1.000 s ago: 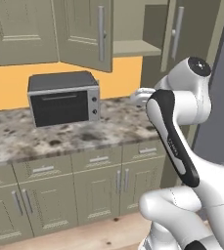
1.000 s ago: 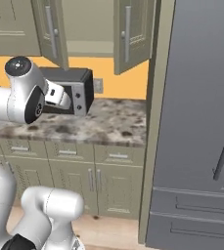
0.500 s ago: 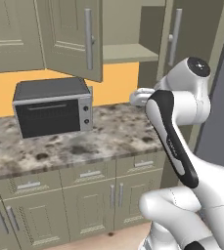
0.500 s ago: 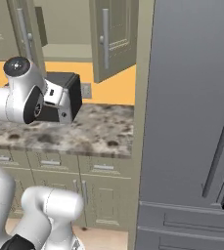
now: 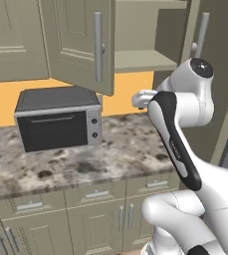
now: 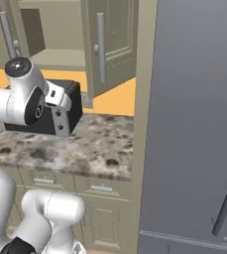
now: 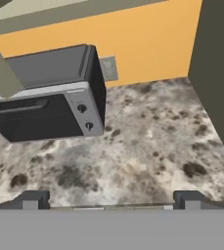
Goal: Close all open cabinet doors.
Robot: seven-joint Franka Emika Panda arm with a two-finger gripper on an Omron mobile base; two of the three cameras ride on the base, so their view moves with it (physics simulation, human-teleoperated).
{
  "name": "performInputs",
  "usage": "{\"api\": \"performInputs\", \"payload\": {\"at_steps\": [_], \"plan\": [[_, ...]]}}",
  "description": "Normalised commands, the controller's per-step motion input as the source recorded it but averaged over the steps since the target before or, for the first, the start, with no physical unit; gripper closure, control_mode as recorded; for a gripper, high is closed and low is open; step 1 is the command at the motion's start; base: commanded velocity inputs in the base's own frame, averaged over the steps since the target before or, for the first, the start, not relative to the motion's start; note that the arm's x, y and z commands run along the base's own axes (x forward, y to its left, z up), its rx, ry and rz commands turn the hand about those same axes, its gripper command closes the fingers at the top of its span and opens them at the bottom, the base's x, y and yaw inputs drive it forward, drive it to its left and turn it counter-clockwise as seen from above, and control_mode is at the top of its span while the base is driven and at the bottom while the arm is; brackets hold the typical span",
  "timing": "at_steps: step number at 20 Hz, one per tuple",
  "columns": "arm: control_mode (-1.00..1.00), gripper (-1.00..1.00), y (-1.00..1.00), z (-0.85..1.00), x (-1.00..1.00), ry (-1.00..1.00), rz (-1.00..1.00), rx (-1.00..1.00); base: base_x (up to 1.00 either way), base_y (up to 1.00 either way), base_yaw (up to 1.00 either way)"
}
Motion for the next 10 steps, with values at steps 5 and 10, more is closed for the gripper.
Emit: {"api": "performInputs", "payload": {"at_steps": [5,10], "plan": [[1.00,-1.00,0.00,0.00,0.00,0.00,0.00,0.00,0.36,-0.32,0.04],[1.00,-1.00,0.00,0.00,0.00,0.00,0.00,0.00,0.47,-0.08,0.00]]}}
